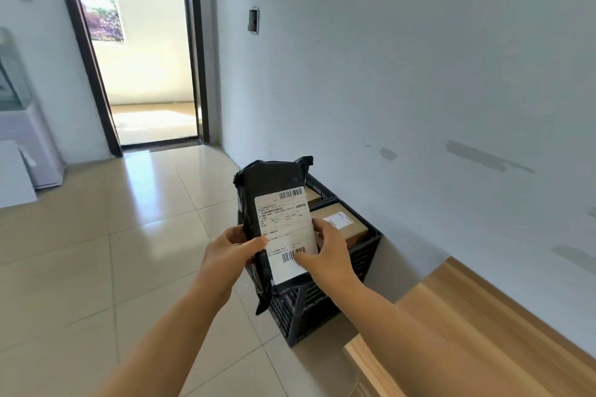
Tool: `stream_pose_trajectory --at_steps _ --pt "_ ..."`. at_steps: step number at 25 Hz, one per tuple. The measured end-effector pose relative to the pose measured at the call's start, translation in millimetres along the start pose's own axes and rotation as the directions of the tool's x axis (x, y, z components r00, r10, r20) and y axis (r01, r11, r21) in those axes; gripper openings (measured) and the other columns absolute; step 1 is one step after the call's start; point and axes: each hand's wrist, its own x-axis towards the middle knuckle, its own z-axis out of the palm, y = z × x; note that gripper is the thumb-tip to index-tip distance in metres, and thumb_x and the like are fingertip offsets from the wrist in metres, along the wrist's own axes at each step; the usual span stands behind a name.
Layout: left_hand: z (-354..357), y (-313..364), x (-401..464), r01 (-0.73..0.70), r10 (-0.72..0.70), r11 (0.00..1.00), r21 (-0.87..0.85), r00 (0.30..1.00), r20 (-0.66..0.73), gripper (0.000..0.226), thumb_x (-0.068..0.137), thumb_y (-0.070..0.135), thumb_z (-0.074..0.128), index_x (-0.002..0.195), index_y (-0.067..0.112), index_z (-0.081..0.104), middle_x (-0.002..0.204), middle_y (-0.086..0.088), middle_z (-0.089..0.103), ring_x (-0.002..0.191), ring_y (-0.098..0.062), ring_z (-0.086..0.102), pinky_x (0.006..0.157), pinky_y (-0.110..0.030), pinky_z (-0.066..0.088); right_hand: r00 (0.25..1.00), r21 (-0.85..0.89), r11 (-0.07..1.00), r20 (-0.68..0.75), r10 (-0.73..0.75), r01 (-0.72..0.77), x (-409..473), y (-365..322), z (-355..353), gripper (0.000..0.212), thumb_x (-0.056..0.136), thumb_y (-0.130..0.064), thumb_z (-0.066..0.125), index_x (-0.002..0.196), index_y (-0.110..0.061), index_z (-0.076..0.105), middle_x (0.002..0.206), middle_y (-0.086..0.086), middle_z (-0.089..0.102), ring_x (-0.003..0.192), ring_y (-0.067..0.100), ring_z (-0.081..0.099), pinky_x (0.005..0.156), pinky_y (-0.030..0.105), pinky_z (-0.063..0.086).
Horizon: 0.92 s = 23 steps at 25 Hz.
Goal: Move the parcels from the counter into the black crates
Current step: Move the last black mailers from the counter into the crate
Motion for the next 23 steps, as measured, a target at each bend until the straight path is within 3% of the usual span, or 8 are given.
stream_pose_trajectory --at_steps 3,8,11,14,19,23 --pt "-9.8 -5.8 35.7 0.006 -0.007 1.000 -0.011 1.000 -0.029 0.028 0.082 0.007 0.072 0.109 0.010 0.062 0.098 -0.004 0.073 0.092 -0.022 0.070 0.075 -0.033 0.055 1.000 -0.126 0.992 -0.003 0.023 -0.023 38.3 6.4 22.9 0.062 0.061 -0.032 0.080 0.112 -0.039 0.044 0.115 -0.013 0.057 0.110 0.013 0.056 0.084 0.039 0.057" --pt "-15.0 -10.9 112.8 0.015 -0.017 1.000 -0.026 0.996 -0.092 0.027 0.081 0.006 0.073 0.106 0.010 0.064 0.095 -0.003 0.074 0.087 -0.019 0.071 0.070 -0.028 0.054 0.997 -0.264 0.962 0.024 0.072 -0.063 116.6 16.9 55.8 0.077 0.059 -0.041 0.076 0.126 -0.030 0.041 0.115 -0.011 0.050 0.108 0.012 0.051 0.089 0.036 0.053" --pt "-11.1 -2.5 166.5 0.027 -0.029 0.999 -0.019 0.993 -0.112 0.027 0.081 0.006 0.073 0.105 0.011 0.064 0.096 -0.003 0.073 0.088 -0.018 0.070 0.067 -0.025 0.053 0.997 -0.302 0.952 0.039 0.062 -0.047 165.2 19.4 67.0 0.074 0.060 -0.046 0.074 0.124 -0.032 0.040 0.113 -0.013 0.053 0.104 0.009 0.052 0.088 0.032 0.050" --pt "5.5 11.2 239.7 0.026 -0.024 1.000 0.017 0.993 -0.112 0.027 0.081 0.008 0.074 0.105 0.013 0.063 0.096 -0.002 0.073 0.088 -0.017 0.070 0.063 -0.021 0.053 0.997 -0.328 0.942 0.000 0.076 -0.072 234.8 23.9 73.0 0.083 0.050 -0.059 0.068 0.124 -0.032 0.041 0.111 -0.015 0.055 0.102 0.009 0.053 0.090 0.038 0.050" --pt "40.9 9.2 340.6 0.077 -0.065 0.993 0.084 0.989 -0.131 0.029 0.074 0.019 0.077 0.100 0.022 0.064 0.094 0.004 0.073 0.089 -0.017 0.071 0.079 -0.038 0.059 0.988 -0.368 0.917 -0.042 0.146 -0.151 324.1 41.4 76.5 0.096 0.040 -0.073 0.062 0.122 -0.029 0.040 0.111 -0.012 0.054 0.106 0.014 0.052 0.089 0.043 0.049" --pt "66.5 -3.2 403.2 0.119 -0.105 0.982 0.147 0.989 -0.100 0.032 0.074 0.025 0.077 0.103 0.024 0.064 0.093 0.009 0.072 0.088 -0.011 0.069 0.083 -0.038 0.058 0.962 -0.385 0.882 -0.091 0.258 -0.273 375.6 60.9 78.0 0.118 0.048 -0.069 0.069 0.143 -0.017 0.022 0.135 0.000 0.042 0.127 0.024 0.038 0.106 0.048 0.035"
